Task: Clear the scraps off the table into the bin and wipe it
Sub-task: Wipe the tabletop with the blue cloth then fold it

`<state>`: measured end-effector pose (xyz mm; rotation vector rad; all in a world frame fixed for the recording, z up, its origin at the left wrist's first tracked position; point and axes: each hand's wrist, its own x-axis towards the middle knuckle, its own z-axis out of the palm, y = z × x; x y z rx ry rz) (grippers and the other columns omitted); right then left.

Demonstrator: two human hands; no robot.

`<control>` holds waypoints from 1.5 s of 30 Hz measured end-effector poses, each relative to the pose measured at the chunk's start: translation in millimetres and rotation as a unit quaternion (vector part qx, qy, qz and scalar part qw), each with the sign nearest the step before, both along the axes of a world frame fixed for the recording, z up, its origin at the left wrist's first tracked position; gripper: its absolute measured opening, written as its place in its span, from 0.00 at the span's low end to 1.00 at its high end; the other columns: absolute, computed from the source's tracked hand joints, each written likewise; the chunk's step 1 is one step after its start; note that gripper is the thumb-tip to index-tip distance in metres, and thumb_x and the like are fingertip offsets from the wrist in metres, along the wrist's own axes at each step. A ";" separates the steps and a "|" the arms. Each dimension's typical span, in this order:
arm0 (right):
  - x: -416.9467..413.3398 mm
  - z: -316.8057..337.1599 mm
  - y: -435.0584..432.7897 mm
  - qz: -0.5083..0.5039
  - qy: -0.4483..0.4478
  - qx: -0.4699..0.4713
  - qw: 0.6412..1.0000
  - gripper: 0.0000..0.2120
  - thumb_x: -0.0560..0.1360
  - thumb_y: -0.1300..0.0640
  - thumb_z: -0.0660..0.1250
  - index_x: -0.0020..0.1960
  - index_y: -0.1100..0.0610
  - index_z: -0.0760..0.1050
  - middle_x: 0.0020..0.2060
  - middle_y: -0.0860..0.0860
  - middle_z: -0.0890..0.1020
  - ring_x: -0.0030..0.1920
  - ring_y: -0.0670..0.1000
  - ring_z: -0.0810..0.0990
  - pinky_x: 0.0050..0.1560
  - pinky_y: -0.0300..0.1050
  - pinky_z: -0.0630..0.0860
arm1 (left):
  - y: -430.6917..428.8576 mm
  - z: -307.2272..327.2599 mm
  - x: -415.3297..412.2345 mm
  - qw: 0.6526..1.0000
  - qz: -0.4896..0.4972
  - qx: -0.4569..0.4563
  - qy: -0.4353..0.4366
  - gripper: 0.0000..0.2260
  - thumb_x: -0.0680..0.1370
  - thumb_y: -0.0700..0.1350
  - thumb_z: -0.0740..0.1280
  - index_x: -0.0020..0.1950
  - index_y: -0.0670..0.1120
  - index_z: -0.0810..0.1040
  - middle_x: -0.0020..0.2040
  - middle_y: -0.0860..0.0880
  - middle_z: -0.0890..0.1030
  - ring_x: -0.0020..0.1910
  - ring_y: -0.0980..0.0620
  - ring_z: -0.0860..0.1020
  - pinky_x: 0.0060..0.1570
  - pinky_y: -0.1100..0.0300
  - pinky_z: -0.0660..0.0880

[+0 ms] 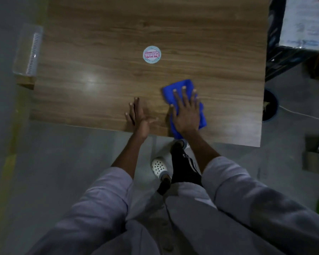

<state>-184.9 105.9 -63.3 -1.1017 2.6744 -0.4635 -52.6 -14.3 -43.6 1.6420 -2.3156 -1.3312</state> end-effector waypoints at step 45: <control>-157.3 4.1 -148.9 0.009 0.008 0.022 1.000 0.30 0.83 0.40 0.52 0.83 0.44 0.52 0.83 0.49 0.52 0.82 0.62 0.46 0.80 0.63 0.45 | -118.4 -18.3 -208.8 0.968 -0.067 -0.235 0.064 0.30 0.81 0.59 0.54 0.76 0.40 0.68 0.78 0.42 0.67 0.80 0.43 0.58 0.79 0.49 0.52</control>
